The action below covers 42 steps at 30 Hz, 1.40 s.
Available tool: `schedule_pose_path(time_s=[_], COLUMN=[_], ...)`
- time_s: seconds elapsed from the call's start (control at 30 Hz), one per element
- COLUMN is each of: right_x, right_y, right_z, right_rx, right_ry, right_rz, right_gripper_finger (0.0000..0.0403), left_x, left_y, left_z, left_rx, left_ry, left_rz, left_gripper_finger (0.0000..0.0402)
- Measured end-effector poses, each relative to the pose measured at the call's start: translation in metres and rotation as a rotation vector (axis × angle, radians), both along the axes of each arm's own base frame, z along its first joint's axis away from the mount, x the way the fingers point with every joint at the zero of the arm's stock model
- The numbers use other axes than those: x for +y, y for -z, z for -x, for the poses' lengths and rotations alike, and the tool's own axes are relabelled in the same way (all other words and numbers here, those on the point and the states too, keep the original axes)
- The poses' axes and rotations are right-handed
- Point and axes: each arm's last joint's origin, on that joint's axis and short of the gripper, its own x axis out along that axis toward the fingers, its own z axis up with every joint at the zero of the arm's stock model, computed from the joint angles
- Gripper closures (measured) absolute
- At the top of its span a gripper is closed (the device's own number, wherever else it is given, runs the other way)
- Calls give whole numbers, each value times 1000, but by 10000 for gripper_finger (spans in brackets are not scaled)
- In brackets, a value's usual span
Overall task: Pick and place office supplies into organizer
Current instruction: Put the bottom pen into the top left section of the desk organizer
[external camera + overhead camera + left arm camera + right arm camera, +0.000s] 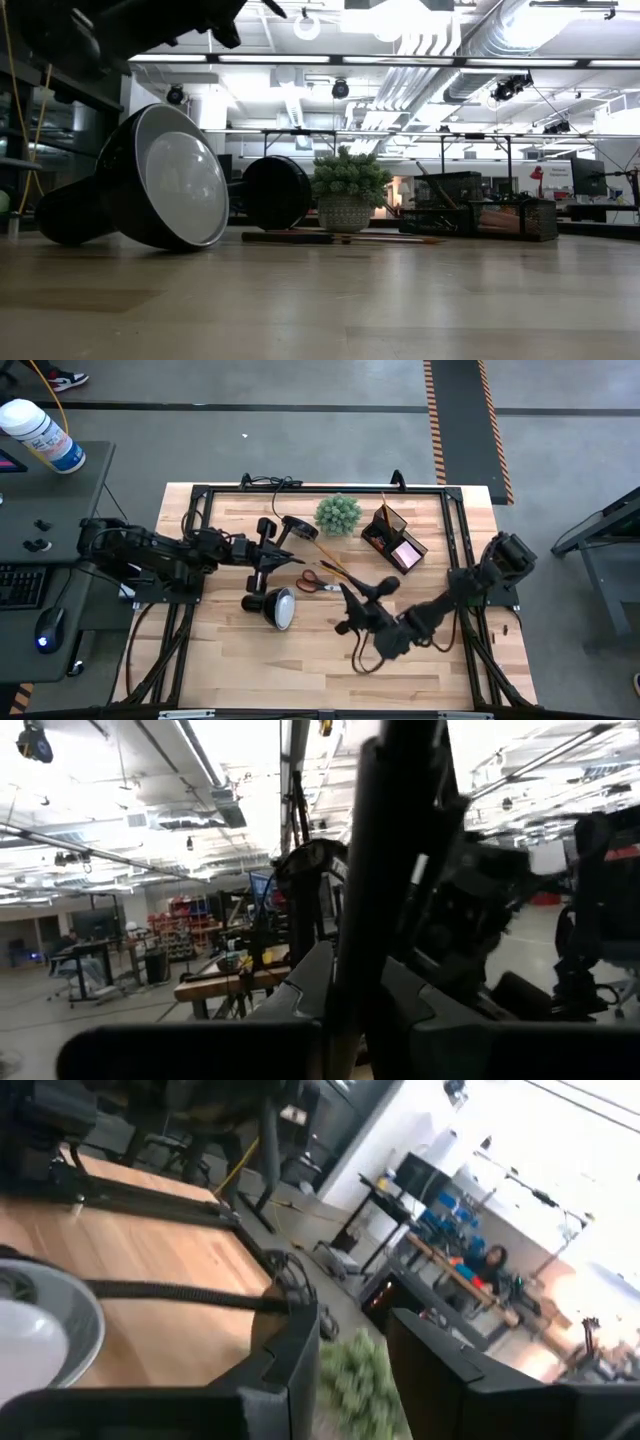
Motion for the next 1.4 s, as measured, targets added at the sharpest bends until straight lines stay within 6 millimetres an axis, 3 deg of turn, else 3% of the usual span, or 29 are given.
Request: schedule_pose_path(time_s=[0.13,0.27,0.43,0.77,0.93,1.13,1.4], right_x=[12,20,23,37,53,70,73], right_y=[13,21,23,23,23,23,23], right_z=[17,29,33,44,56,72,76], right_rx=[-69,-104,-116,-101,-108,-130,-138], right_ry=[25,-8,-21,-71,-129,-195,-210], right_rz=[-24,-50,-60,-52,-62,-90,-99], right_gripper_finger=[291,291,291,290,290,290,290], left_x=[3,7,12,31,63,115,163], left_y=[2,5,7,2,5,11,22], left_z=[-17,-41,-72,-141,-158,-172,-202], left_rx=[44,90,136,274,285,270,314], left_ry=[1,4,4,0,-52,-5,-26], left_rz=[-2,-21,-43,-124,-91,-5,95], left_gripper_finger=[394,380,366,388,367,390,372])
